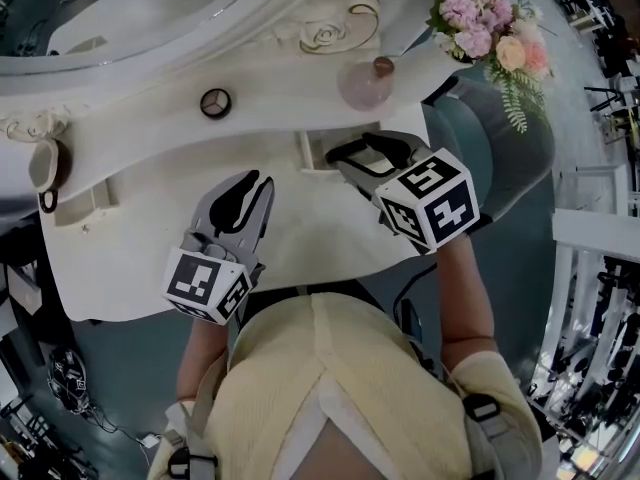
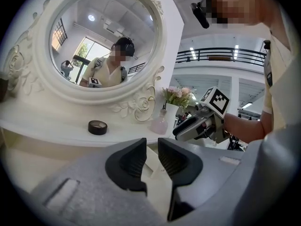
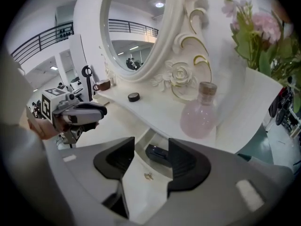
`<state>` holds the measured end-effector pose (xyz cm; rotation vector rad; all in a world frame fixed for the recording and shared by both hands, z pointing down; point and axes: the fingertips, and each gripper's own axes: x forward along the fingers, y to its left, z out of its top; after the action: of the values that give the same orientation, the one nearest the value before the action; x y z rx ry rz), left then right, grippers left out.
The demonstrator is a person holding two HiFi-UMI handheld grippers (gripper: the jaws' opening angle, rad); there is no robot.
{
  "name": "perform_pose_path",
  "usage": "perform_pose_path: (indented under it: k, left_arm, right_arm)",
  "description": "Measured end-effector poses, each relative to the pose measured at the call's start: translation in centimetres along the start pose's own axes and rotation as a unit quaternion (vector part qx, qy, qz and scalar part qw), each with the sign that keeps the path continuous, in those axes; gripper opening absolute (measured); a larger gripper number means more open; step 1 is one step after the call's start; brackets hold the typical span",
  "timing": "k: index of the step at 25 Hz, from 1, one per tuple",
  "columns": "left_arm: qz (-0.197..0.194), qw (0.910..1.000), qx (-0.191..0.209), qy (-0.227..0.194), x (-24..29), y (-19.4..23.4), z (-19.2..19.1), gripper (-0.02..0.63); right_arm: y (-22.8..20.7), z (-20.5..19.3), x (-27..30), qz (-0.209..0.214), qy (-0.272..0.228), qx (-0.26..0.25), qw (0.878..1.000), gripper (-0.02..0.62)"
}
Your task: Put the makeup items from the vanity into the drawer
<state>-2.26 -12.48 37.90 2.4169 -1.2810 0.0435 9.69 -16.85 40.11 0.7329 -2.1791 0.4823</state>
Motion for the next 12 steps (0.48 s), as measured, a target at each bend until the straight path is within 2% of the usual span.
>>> perform_pose_path:
  k: [4,12]
  left_arm:
    - [0.010,0.9998,-0.017,-0.003,-1.1,0.3,0.0,0.071]
    - [0.060,0.9979,-0.003,-0.024,-4.3,1.8,1.0,0.071]
  right_arm:
    - [1.1,2.0,-0.8,0.000,-0.058,-0.001,0.998,0.225]
    - [3.6,5.4,-1.5,0.013,-0.132,-0.021,0.991,0.225]
